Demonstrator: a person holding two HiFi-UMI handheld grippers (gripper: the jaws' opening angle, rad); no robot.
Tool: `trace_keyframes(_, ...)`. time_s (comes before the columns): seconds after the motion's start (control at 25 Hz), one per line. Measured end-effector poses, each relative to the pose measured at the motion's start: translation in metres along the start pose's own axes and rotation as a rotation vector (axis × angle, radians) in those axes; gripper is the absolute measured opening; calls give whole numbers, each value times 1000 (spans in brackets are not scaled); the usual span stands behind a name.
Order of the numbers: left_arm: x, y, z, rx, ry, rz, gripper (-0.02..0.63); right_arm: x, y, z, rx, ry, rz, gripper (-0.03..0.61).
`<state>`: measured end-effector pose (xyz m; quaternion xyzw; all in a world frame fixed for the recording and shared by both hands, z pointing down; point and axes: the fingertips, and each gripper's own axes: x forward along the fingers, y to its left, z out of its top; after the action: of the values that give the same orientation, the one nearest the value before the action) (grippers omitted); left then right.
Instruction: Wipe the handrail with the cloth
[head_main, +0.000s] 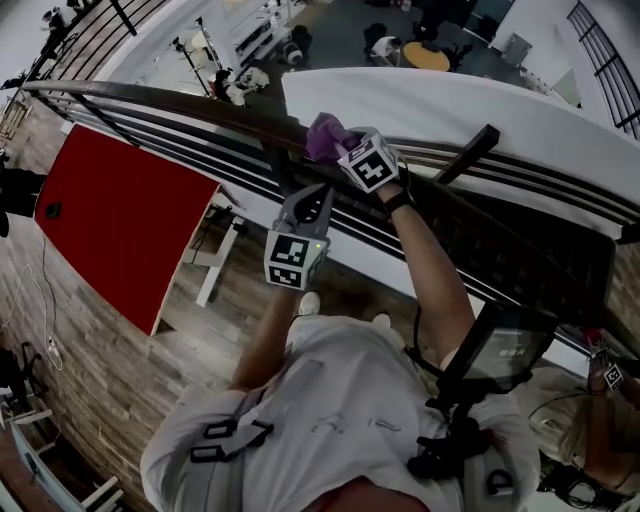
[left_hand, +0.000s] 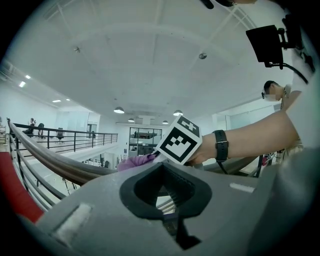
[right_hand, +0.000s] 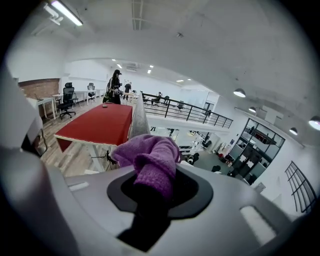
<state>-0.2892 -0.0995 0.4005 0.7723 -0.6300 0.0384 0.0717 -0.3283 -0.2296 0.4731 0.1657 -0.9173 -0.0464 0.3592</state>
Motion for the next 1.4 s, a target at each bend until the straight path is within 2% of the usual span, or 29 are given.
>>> trace_keyframes(0.2,7,-18,0,-7,10,-18,2,-13,-5,-5,-7,-8,-13,98)
trace_keyframes(0.68,14,-28,2,0,8,-10,0,-29,-13,-31,13,1,-2,98)
trace_keyframes(1.4,45,-102,8,72,30,-202,1,-79,-33,-73,44,19,-97,98)
